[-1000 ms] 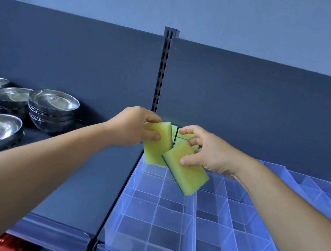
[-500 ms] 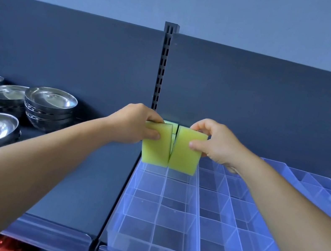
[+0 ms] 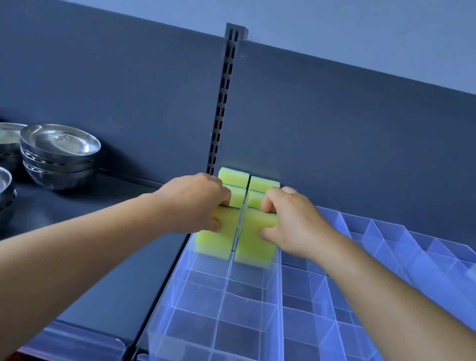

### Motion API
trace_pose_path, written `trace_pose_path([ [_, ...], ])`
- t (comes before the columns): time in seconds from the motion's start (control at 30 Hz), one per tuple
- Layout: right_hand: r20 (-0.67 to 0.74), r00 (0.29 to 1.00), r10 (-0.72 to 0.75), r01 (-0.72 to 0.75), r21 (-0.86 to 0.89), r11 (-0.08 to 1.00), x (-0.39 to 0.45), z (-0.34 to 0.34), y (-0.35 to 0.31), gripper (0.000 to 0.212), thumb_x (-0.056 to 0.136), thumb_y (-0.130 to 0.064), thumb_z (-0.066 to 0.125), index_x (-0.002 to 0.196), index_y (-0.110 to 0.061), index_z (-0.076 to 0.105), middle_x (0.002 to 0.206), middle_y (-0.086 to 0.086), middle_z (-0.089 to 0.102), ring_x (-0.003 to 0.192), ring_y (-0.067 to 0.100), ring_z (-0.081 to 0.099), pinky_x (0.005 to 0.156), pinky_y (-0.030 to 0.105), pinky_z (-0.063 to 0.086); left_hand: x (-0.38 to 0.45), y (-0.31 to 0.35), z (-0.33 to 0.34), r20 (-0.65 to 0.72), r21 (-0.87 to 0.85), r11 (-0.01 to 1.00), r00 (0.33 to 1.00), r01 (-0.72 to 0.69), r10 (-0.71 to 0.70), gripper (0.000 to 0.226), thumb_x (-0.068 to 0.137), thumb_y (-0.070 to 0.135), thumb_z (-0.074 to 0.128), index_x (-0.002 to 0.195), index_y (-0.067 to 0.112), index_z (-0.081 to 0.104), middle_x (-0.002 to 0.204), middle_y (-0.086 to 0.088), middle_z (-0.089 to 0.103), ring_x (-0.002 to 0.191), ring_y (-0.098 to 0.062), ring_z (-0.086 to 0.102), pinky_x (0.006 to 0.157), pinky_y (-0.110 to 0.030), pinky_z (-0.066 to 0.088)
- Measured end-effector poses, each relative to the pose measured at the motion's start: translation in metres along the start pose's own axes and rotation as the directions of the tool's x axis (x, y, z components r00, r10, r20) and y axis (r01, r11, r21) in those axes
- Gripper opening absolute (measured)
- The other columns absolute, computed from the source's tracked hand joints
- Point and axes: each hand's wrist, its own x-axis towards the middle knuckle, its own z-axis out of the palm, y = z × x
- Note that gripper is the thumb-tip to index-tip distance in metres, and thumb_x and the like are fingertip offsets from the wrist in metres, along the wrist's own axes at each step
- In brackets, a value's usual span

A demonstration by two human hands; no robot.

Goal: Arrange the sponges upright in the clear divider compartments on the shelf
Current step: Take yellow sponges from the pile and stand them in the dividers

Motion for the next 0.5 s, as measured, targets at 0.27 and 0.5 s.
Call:
trace_pose_path([
  [0.27,0.036,0.999,0.026,-0.026,0.004,1.000,-0.009,-0.005,-0.001,0.054,0.079,-0.033,0.072,0.125,-0.021,0.046,0.124,-0.004,0.041,0.108,0.019,0.047,0.080,0.029,0.039,0.001,0.005,-0.004,0.029,0.016,1.000,0.999,0.021,-0.022,0.064,0.081,0.048,0.067,0.136,0.025,0.045,0.130,0.004,0.047,0.125,-0.017,0.041,0.089,-0.037,0.048],
  [0.5,0.009,0.998,0.055,-0.055,-0.034,0.998,-0.036,-0.031,0.019,0.073,0.084,-0.044,0.064,0.144,-0.022,0.031,0.148,-0.004,0.032,0.136,0.019,0.026,0.107,0.033,0.032,0.009,0.039,-0.019,-0.083,0.058,0.995,0.993,-0.080,0.084,0.062,0.087,0.055,0.054,0.138,0.022,0.042,0.137,0.004,0.048,0.128,-0.018,0.042,0.097,-0.037,0.045],
])
